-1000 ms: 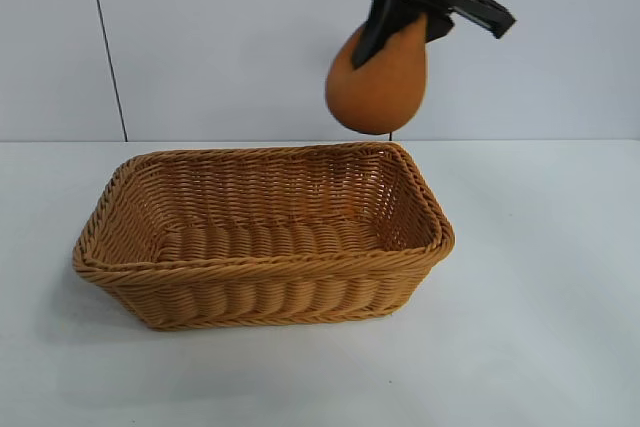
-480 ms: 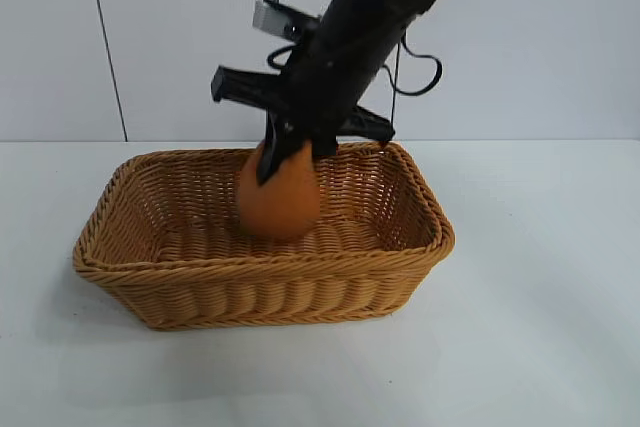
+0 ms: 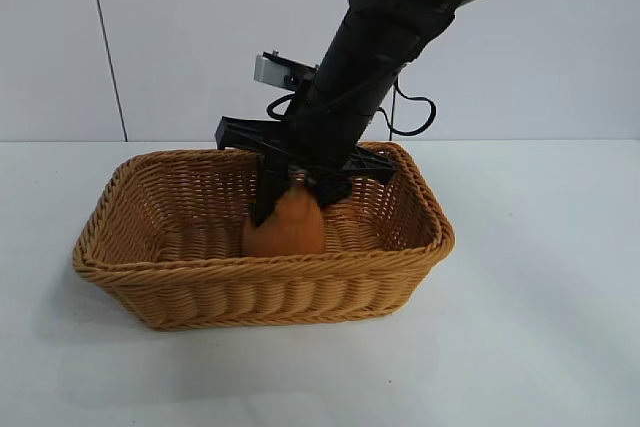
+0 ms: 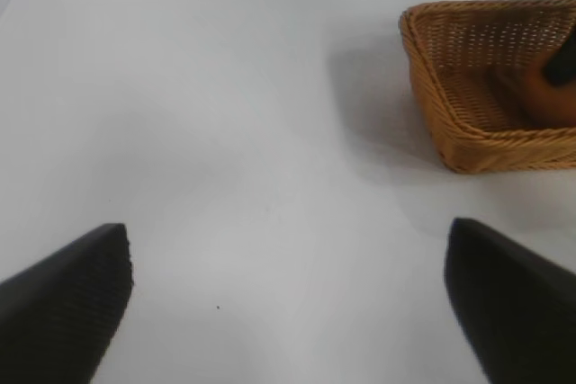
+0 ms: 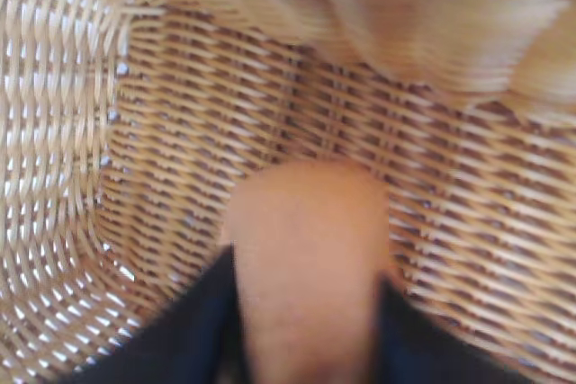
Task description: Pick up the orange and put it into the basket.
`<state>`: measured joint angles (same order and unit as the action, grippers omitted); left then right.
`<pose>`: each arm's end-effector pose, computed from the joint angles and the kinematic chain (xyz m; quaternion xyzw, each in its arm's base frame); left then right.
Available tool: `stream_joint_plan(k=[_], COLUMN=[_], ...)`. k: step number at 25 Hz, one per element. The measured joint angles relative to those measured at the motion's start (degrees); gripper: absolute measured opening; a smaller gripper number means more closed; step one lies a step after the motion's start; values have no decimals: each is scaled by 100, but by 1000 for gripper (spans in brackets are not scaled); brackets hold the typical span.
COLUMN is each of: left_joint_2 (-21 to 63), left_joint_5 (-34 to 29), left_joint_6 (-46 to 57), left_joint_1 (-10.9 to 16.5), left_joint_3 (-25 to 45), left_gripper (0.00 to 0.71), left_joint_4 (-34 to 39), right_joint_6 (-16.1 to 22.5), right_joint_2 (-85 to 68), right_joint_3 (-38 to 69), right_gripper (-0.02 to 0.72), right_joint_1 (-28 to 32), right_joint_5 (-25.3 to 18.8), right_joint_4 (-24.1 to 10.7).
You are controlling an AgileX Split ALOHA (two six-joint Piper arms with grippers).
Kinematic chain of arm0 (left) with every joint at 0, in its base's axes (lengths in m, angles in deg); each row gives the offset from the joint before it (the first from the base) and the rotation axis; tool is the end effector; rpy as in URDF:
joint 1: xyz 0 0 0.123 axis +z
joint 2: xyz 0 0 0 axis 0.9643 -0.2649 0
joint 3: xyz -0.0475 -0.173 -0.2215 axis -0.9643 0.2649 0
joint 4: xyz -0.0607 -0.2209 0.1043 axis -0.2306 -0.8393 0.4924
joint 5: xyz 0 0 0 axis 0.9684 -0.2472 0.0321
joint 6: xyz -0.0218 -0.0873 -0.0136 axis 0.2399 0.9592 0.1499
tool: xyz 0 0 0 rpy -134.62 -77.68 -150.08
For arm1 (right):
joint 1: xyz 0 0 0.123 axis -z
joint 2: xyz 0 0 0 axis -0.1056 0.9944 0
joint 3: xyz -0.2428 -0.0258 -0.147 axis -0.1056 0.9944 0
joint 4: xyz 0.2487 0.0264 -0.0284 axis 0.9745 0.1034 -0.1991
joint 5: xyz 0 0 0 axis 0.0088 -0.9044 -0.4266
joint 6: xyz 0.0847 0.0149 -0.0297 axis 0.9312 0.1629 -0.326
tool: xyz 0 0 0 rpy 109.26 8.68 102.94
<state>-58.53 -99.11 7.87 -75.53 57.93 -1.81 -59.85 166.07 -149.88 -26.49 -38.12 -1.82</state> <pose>-0.0060 0.0005 0.2777 -0.0001 0.8523 -0.0056 0.5230 0.3743 0.2708 0.1450 -0.2046 0.9547 0.1954 0.0918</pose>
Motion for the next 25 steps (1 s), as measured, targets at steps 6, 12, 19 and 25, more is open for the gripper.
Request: stream_joint_plan(k=[6, 12, 19, 25], left_joint_2=[0, 0, 0, 0], left_joint_5=[0, 0, 0, 0], left_joint_6=[0, 0, 0, 0], left_joint_1=[0, 0, 0, 0], left_joint_3=[0, 0, 0, 0], left_gripper=[672, 672, 672, 672], left_joint_4=[5, 5, 5, 5], right_joint_6=[48, 777, 1242, 1158], right_joint_2=[0, -7, -73, -67], right_joint_3=[-720, -2074, -2498, -2498], right_gripper=[685, 694, 694, 694], right_joint_1=[0, 0, 288, 1234], right_joint_5=[-870, -2154, -2261, -2279], right_joint_4=[-200, -1500, -2307, -2495])
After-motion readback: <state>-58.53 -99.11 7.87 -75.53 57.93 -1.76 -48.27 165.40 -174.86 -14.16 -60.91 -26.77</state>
